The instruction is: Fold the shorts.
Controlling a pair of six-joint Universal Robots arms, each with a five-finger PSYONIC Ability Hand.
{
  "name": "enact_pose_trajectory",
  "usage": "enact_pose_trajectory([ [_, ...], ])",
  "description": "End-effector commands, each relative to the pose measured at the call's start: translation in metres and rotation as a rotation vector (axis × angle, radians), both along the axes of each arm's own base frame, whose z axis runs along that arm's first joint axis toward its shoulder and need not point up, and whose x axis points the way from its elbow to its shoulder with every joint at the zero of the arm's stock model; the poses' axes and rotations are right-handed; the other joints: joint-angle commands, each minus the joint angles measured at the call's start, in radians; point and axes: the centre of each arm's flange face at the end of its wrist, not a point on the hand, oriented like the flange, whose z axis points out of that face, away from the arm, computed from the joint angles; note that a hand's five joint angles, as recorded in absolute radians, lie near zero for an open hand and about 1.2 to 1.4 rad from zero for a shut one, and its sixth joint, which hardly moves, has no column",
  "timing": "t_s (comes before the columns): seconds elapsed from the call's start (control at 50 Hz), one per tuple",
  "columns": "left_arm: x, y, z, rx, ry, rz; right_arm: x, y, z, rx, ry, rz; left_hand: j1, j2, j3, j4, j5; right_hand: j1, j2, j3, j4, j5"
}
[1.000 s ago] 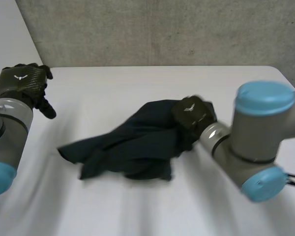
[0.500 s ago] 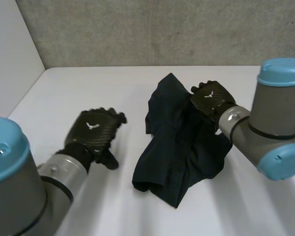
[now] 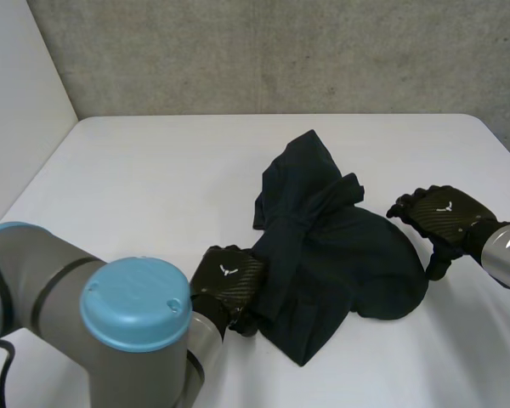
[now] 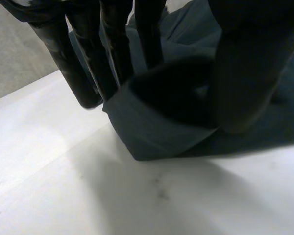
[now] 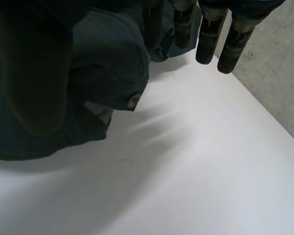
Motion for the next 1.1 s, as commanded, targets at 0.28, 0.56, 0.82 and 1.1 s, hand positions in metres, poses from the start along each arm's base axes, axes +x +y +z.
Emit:
enact_pose_trajectory([
  [0.28, 0.052, -0.114, 0.026, -0.256, -0.063, 0.413, -0.017, 0.012, -0.021, 0.08, -0.06, 0.148, 0.536, 0.556, 0.568, 0.564, 0.566, 0.111, 0.09, 0.1, 0.079, 0.067],
  [0.56, 0.062, -0.149, 0.004, -0.264, -0.07, 0.45, -0.012, 0.028, -0.026, 0.125, -0.082, 0.151, 0.378, 0.398, 0.409, 0.406, 0.408, 0.328, 0.307, 0.318, 0.297, 0.284],
  [0.82, 0.063, -0.095, 0.053, -0.296, -0.003, 0.331, -0.012, 0.022, -0.029, 0.069, -0.071, 0.147, -0.183, -0.163, -0.152, -0.155, -0.153, 0.369, 0.349, 0.359, 0.338, 0.325],
  [1.1, 0.062, -0.019, 0.066, -0.093, -0.052, 0.019, -0.026, 0.024, -0.018, 0.156, -0.08, 0.102, -0.18, -0.161, -0.149, -0.152, -0.151, 0.434, 0.413, 0.423, 0.402, 0.39],
])
